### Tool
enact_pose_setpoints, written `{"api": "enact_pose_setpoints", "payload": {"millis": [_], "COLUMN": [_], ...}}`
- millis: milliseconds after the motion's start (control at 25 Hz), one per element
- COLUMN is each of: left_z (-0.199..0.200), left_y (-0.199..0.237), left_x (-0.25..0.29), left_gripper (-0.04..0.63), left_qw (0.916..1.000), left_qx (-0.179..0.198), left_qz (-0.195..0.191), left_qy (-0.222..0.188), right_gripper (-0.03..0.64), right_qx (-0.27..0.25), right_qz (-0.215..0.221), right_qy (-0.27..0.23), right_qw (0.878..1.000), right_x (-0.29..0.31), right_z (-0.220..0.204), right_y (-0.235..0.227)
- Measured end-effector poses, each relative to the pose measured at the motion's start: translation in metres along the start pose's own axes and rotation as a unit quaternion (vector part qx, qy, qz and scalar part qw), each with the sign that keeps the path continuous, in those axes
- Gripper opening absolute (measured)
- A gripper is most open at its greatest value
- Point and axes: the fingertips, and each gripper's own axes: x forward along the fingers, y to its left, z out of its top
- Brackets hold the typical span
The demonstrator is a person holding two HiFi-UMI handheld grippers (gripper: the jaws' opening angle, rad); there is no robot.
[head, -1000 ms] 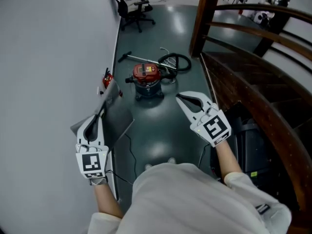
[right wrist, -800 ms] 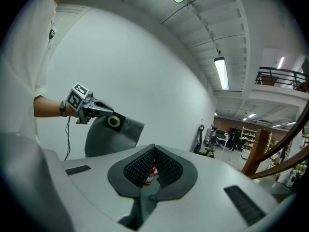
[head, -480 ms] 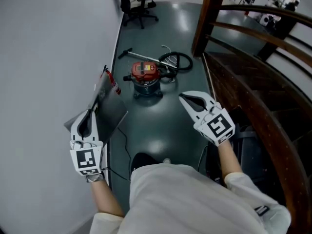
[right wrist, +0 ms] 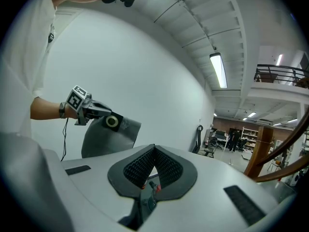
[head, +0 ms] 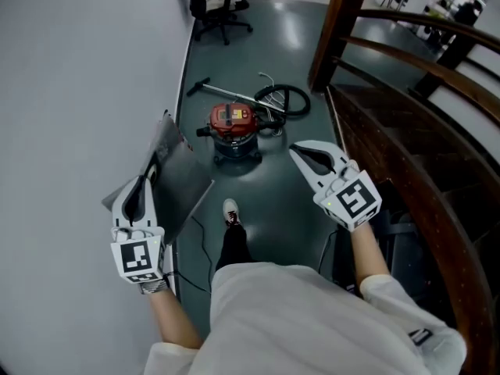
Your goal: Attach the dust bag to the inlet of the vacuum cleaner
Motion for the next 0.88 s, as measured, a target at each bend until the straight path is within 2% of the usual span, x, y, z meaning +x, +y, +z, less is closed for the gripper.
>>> {"api": "enact_pose_setpoints", "payload": {"millis": [120, 240, 440, 680, 880], "left_z": [-0.005, -0.002, 0.000, -0.007, -0.016], "left_y": [0.023, 0.045, 0.074, 0.104, 0.124], "left_x": [0.039, 0.075, 0.133, 0.186, 0.214], "left_gripper": [0.020, 0.020, 0.020, 0.020, 0.020], "left_qw": [0.9999, 0.9999, 0.9998, 0.9993, 0.9993], "left_qx": [-0.006, 0.003, 0.009, 0.008, -0.009], "left_qz": [0.003, 0.003, -0.015, -0.033, -0.035], "left_qy": [-0.007, -0.015, -0.012, -0.013, -0.011], "right_gripper": [0.028, 0.028, 0.028, 0.029, 0.029], "right_qx": [-0.001, 0.002, 0.010, 0.021, 0.022], "right_qz": [-0.004, -0.009, -0.019, -0.033, -0.038], "right_qy": [-0.007, -0.019, -0.015, -0.027, -0.024], "right_qw": [1.000, 1.000, 1.000, 0.999, 0.999], "right_x": [0.036, 0.073, 0.130, 0.186, 0.218], "right_z": [0.005, 0.016, 0.022, 0.034, 0.039], "right_y": [-0.022, -0.046, -0.078, -0.103, -0.116]}}
